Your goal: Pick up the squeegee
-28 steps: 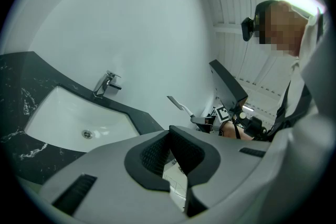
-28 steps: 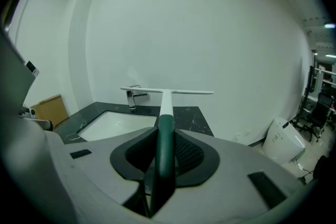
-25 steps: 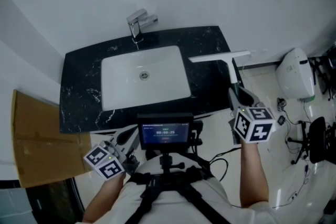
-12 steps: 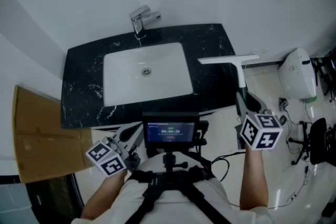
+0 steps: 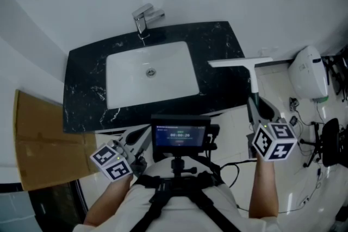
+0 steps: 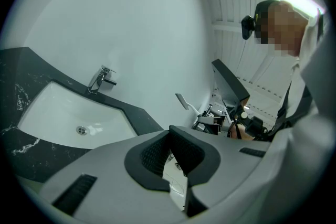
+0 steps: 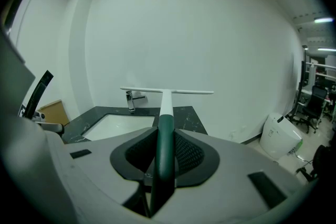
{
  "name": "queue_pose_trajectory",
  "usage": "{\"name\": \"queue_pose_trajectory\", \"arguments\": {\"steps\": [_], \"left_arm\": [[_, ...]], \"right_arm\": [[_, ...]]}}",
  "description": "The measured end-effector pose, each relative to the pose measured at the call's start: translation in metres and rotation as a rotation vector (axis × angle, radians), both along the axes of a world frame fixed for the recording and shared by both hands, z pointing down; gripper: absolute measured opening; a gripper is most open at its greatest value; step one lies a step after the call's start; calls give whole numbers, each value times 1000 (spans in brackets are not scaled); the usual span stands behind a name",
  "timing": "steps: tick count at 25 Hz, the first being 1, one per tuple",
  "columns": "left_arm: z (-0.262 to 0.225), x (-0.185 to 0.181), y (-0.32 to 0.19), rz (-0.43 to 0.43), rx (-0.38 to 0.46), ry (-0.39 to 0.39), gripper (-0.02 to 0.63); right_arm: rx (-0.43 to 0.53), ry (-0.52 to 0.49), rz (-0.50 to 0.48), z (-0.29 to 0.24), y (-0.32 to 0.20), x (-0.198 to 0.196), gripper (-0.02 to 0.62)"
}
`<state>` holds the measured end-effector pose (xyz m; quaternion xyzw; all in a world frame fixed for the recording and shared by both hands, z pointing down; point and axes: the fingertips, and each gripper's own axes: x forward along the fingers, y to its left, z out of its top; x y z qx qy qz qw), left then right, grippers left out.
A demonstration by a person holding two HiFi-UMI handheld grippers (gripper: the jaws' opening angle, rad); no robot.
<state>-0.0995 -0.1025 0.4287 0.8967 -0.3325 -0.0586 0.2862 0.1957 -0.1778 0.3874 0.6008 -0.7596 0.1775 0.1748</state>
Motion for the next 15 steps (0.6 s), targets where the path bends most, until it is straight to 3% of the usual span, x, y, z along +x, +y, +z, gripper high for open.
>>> {"name": "queue_pose_trajectory", "arguments": {"steps": [15], "left_arm": [[1, -1, 0, 16, -2, -7, -3]], "right_arm": [[7, 15, 5, -4, 12, 0, 84]]}}
